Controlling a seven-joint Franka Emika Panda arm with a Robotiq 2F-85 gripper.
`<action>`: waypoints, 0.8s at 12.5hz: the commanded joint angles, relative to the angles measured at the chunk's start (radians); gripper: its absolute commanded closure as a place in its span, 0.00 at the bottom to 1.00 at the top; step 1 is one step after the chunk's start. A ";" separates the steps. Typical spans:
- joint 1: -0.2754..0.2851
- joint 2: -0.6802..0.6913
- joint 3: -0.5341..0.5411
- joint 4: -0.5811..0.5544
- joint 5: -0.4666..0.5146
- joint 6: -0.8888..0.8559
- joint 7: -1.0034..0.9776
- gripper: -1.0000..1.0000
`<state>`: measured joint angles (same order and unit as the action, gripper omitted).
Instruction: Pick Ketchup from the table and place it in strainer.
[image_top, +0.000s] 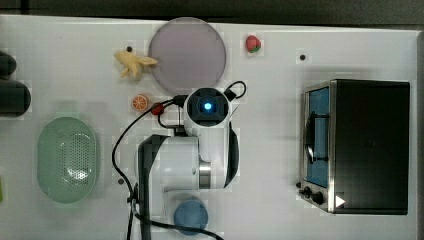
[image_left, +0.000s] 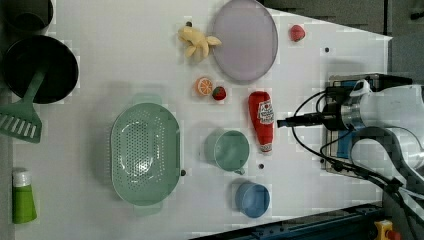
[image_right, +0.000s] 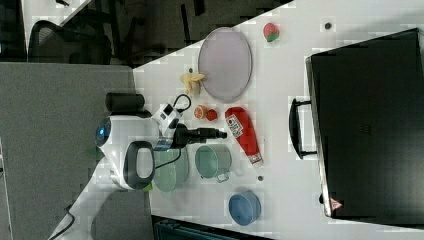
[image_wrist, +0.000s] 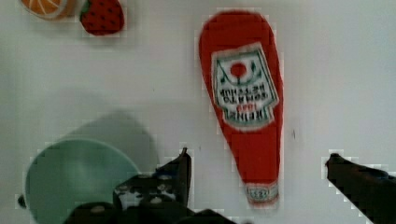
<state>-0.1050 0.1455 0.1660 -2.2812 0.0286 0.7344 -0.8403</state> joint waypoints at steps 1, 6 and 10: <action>-0.015 0.054 0.011 -0.037 0.000 0.137 -0.120 0.00; -0.015 0.190 0.006 -0.080 -0.001 0.310 -0.117 0.00; -0.015 0.266 0.006 -0.085 -0.001 0.407 -0.117 0.15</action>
<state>-0.1171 0.4280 0.1765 -2.3691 0.0289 1.1084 -0.9204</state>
